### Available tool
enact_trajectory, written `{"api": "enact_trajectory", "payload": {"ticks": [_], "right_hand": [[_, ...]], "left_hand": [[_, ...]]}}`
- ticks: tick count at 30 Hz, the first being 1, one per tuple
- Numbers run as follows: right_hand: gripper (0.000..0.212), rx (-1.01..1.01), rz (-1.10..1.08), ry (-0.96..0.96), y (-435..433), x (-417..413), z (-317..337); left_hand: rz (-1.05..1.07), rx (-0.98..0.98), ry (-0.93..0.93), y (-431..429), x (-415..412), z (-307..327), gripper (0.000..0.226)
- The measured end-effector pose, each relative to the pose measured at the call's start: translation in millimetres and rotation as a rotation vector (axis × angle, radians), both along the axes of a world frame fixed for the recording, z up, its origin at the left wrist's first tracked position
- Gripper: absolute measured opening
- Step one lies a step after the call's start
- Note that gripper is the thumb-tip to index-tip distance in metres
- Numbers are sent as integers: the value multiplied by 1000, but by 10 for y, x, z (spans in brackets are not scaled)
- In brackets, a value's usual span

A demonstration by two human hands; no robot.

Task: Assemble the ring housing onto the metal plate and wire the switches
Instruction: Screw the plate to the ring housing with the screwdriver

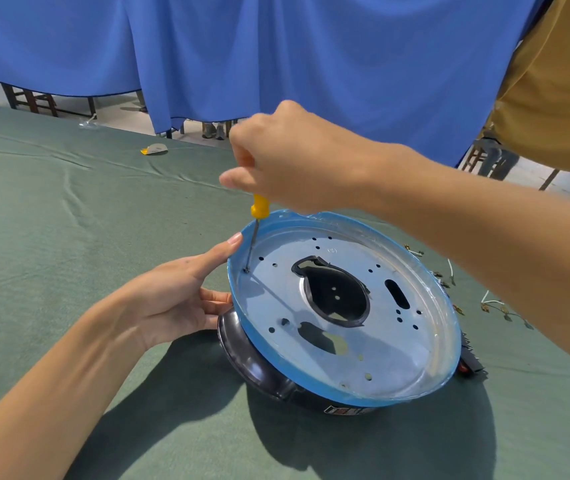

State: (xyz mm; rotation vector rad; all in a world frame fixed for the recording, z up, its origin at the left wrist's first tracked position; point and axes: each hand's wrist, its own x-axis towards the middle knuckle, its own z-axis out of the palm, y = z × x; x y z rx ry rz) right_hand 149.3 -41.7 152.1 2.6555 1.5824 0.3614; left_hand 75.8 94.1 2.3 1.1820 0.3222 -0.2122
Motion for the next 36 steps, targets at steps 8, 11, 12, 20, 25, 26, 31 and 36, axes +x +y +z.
{"api": "enact_trajectory", "payload": {"ticks": [8,11,12,20,25,26,31,36], "right_hand": [[30,25,6,50,-36,-24,34],[40,-73,-64,156,-58,-27,60],[36,-98,-60,216,-78,-34,110],[34,-95,-60,115,-9,-69,62],[28,-22,-48,14,-15,-20,32],[32,-49,-69,61,-30,-24,42],[27,1,-12,118,-63,-5,80],[42,-79,-45,182,-66,-6,55]], "left_hand": [[-1,-6,6,0,4,-2,57],[-2,0,10,0,-2,-8,60],[1,-4,9,0,-3,-9,59],[-3,1,7,6,3,-7,57],[-13,5,9,5,5,-4,56],[-9,5,8,7,6,-8,57],[-18,9,3,19,16,-20,57],[-22,9,-4,25,15,-29,58]]}}
